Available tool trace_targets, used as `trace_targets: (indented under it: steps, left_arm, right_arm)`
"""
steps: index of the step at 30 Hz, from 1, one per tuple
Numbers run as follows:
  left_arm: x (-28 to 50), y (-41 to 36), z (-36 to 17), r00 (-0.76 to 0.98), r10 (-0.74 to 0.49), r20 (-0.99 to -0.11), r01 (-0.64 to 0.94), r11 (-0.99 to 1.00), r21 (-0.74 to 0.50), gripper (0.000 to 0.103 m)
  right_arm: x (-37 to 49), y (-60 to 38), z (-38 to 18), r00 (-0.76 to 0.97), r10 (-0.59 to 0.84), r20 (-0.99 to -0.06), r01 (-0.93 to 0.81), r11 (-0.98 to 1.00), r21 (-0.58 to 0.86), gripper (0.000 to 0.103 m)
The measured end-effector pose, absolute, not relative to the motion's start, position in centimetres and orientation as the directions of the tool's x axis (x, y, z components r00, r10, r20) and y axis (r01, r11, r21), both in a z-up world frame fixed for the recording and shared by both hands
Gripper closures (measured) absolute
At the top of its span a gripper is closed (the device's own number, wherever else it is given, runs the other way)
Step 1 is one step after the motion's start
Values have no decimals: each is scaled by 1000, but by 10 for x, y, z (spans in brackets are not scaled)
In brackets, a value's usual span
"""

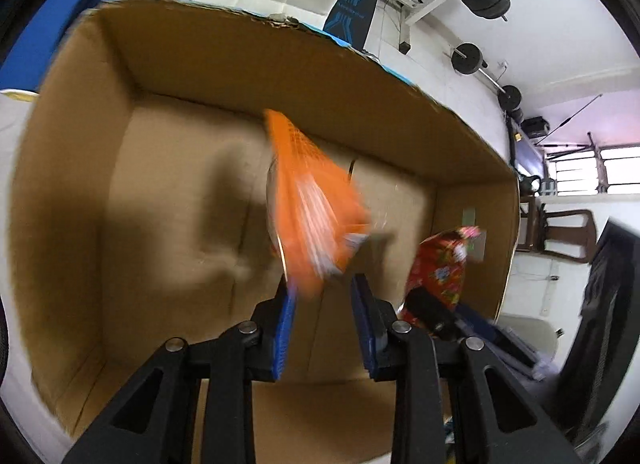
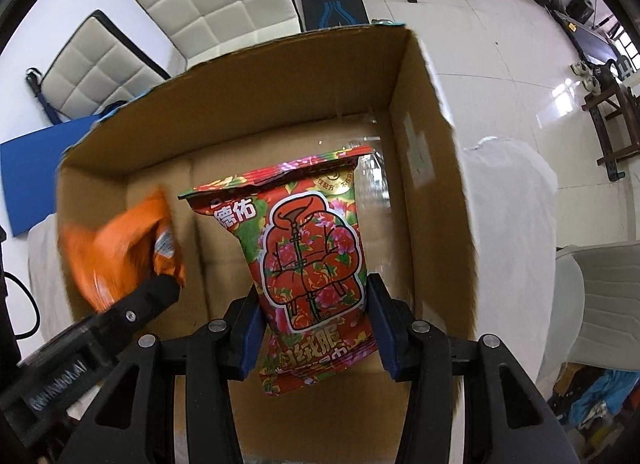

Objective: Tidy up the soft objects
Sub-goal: 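Carry both bags into the box and open both tools, then grasp the green bag with the left tool while the right grasps the Vinda tissue pack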

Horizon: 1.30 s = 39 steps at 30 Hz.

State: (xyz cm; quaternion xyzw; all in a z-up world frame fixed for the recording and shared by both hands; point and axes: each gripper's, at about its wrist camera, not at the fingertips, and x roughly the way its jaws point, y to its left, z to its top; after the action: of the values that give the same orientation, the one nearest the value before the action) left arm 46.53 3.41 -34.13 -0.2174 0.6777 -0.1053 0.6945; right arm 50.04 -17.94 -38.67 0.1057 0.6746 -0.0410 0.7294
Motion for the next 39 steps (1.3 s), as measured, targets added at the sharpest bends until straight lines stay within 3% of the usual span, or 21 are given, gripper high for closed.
trace_targets:
  steps: [13, 15, 18, 21, 29, 33, 36, 39]
  left_arm:
    - [486, 32, -352, 28, -448, -893, -148, 882, -447, 77]
    - [484, 35, -345, 36, -420, -907, -142, 896, -420, 75]
    - [477, 42, -333, 41, -375, -926, -130, 917, -377, 74]
    - [469, 49, -319, 63, -334, -940, -119, 933, -340, 72]
    - [424, 66, -286, 152, -150, -977, -32, 987, -157, 39]
    - [395, 73, -277, 187, -99, -977, -10, 995, -102, 16]
    - [381, 74, -269, 214, -67, -974, 8, 998, -66, 7]
    - [367, 73, -258, 240, -63, -969, 29, 998, -57, 7]
  right_arm:
    - [515, -159, -415, 80, 60, -995, 235, 969, 78, 53]
    - [514, -157, -414, 92, 80, -993, 239, 966, 100, 51]
    - [511, -154, -406, 126, 76, -989, 248, 963, 106, 35]
    - [505, -153, -400, 136, 82, -987, 239, 964, 113, 32]
    - [451, -141, -372, 134, 20, -991, 180, 983, 44, 11]
    - [418, -142, -361, 143, -6, -990, 166, 986, 18, 0]
    - [397, -139, -348, 151, -15, -988, 161, 987, 10, 0]
    - [375, -133, -330, 190, -32, -981, 151, 988, -3, 0]
